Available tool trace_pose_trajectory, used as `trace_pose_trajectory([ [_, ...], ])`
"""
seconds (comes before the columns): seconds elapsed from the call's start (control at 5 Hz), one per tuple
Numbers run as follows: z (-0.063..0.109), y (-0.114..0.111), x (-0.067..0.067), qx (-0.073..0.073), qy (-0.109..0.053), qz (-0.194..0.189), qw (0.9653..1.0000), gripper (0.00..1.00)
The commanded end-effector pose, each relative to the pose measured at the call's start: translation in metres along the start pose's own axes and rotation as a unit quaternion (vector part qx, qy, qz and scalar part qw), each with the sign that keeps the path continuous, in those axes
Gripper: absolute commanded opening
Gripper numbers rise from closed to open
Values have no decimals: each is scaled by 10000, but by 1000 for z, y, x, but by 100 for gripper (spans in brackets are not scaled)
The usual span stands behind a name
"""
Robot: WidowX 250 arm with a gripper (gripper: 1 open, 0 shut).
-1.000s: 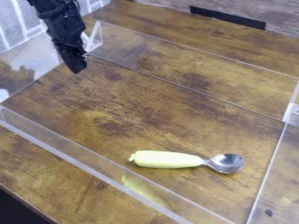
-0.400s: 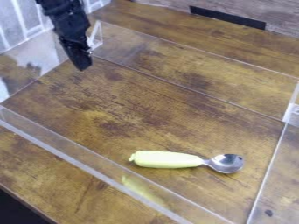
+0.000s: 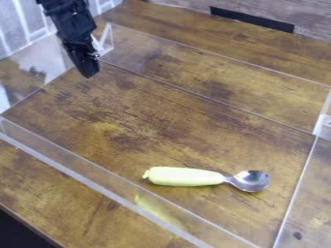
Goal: Move the green spoon to the right
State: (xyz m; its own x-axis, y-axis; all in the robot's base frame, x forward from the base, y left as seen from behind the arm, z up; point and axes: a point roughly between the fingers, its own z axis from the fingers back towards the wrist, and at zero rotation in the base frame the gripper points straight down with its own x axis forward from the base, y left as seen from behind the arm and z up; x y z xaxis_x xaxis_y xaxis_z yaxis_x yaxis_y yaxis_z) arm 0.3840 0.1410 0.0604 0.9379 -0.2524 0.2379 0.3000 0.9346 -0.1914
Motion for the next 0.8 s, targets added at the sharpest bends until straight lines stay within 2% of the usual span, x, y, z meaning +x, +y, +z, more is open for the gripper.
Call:
trace_pose_trajectory([
  [0.0, 23, 5, 5, 140, -252, 26, 9996, 0],
  [0.6, 26, 2, 2, -170, -153, 151, 9996, 0],
])
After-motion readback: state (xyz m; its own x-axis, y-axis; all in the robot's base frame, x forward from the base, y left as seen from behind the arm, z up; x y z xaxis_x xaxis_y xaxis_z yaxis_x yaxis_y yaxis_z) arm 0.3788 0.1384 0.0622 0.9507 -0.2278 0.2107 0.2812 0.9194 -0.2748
